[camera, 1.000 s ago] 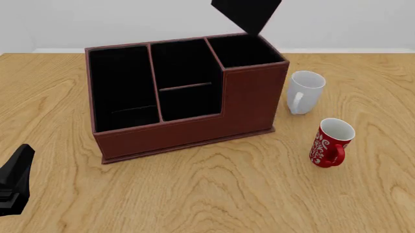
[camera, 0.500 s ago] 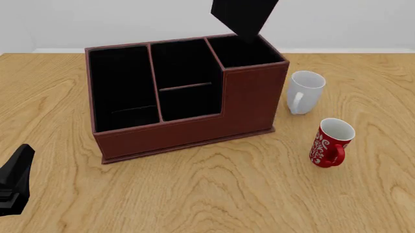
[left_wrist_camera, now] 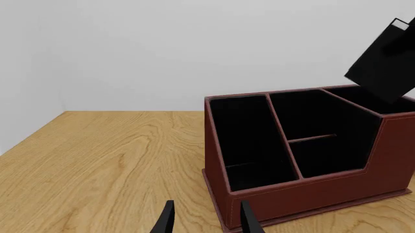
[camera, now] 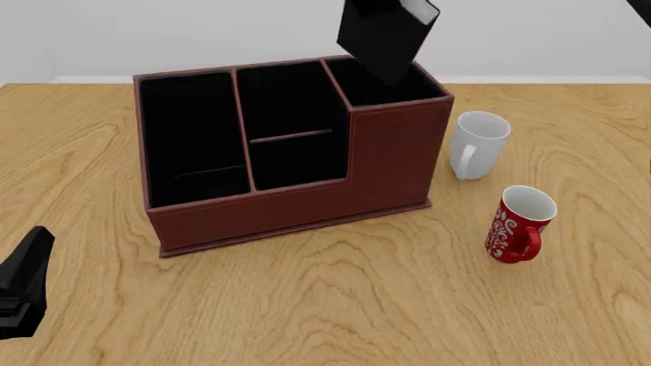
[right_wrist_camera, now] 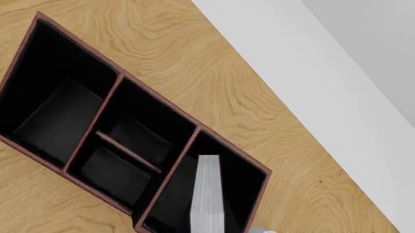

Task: Pick up the book and place it in the right compartment of the caddy.

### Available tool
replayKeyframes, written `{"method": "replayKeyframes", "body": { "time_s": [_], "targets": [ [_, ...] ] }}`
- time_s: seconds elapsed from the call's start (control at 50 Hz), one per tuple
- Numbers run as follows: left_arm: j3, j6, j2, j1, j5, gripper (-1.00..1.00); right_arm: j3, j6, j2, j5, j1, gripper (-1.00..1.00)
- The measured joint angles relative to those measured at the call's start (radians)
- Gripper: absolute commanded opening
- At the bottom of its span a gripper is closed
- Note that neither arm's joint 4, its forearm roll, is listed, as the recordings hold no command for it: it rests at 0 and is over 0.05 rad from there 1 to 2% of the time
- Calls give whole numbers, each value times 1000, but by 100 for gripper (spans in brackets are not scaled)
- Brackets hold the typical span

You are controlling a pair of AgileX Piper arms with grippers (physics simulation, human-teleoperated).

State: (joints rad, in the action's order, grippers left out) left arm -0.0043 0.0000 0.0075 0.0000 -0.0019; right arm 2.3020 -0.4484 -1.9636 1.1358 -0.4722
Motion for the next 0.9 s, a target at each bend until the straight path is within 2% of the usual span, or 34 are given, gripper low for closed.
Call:
{"method": "replayKeyframes", "body": {
  "time_s": [0.9],
  "targets": [
    [0,0,0,0,0,100,-197,29,-10,-137,25,-100]
  ]
}}
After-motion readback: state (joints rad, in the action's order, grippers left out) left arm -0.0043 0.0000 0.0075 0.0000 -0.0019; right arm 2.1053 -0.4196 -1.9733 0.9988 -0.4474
